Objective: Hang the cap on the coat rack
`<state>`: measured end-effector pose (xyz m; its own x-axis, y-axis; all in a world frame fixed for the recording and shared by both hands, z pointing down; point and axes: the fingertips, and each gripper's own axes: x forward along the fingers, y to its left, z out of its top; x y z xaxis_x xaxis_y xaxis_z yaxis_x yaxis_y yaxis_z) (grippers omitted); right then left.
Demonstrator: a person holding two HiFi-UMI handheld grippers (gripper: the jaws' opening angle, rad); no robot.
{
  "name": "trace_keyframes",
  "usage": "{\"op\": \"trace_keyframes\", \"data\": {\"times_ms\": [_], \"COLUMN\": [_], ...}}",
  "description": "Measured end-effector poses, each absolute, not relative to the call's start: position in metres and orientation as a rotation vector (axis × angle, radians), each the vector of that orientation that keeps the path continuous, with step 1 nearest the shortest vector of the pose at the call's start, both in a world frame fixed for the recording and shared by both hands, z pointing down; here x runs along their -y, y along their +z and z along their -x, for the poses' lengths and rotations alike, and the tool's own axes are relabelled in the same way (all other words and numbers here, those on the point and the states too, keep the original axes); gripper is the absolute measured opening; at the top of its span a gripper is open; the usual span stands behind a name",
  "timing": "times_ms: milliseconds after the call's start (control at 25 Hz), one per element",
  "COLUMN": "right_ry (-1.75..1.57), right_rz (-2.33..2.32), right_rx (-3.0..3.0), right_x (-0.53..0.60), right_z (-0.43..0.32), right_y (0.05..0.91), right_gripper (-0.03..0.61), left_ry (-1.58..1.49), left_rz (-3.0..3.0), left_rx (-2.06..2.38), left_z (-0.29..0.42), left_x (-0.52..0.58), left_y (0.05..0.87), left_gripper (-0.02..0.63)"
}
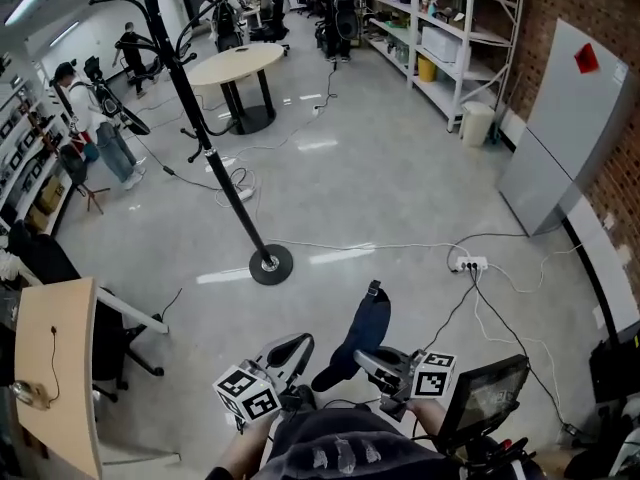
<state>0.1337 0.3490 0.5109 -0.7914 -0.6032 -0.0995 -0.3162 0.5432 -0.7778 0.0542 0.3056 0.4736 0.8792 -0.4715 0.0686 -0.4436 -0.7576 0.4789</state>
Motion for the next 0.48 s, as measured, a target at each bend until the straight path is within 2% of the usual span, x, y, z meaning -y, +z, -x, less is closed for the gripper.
{"op": "trace_keyframes", "data": {"times_ms": [320, 480], "right_ry": [-1.145, -1.094], "right_rz": [0.701, 0.662], "right_rx": [-2.516, -2.56], "right_x": [-0.316, -0.297], "right_z": [-0.081, -0.03], "right_y": [0.505, 0.485], "right_gripper": [0.014, 0.014], "left_ry": [-0.135, -0.153], "left_rz": [-2.472, -2.442], "left_rx": [0.787, 0.795], "left_z": [0.022, 0.076], "left_x": [-0.285, -0.263], "left_y": [0.476, 0.473], "left_gripper": [0.006, 0.006]}}
